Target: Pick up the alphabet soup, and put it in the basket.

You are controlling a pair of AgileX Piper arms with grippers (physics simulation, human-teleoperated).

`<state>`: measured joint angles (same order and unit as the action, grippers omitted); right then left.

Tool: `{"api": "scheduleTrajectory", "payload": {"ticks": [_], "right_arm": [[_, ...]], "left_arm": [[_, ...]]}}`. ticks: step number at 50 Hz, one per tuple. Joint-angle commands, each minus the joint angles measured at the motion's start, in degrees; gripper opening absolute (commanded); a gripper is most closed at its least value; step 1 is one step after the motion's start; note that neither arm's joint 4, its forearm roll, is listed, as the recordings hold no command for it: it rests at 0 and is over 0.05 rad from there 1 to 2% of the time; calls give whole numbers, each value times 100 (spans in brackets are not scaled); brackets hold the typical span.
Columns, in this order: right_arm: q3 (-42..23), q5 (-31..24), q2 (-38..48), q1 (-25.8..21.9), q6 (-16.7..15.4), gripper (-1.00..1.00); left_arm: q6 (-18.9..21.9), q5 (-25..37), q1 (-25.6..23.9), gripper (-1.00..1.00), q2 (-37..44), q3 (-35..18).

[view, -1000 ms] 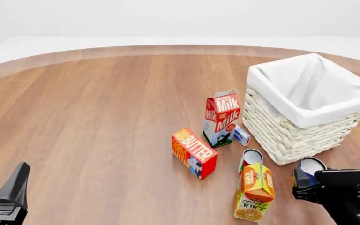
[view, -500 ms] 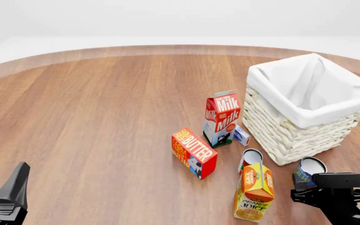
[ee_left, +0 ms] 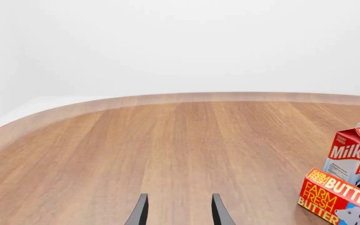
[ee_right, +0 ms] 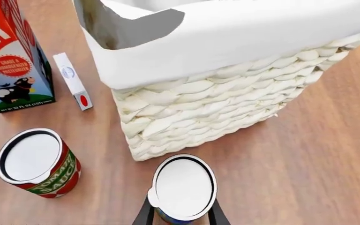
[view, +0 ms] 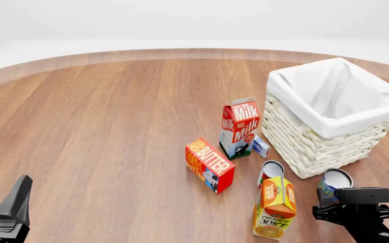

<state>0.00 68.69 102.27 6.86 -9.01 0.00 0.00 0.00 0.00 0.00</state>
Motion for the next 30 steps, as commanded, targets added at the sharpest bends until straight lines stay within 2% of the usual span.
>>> {"api": "scheduleTrajectory", "payload": {"ticks": [1, 8, 12, 13, 14, 18, 19, 30], "right_arm": [[0, -161, -265, 20, 97, -100], [0, -589, -842, 30, 46, -100], [0, -602, -855, 30, 46, -100], [0, -925, -1281, -5, 24, -100], [0, -1028, -1395, -6, 12, -100], [0, -1051, -1418, -6, 12, -100], [0, -1347, -1808, -44, -105, -100], [0, -2325, -2902, -110, -139, -100]], "left_arm": [[0, 0, 0, 100, 0, 0], [0, 0, 0, 100, 0, 0], [0, 0, 0, 100, 0, 0], [0, 0, 0, 100, 0, 0], [0, 0, 0, 100, 0, 0], [0, 0, 0, 100, 0, 0], [0, 0, 0, 100, 0, 0], [0, 0, 0, 100, 0, 0]]}}
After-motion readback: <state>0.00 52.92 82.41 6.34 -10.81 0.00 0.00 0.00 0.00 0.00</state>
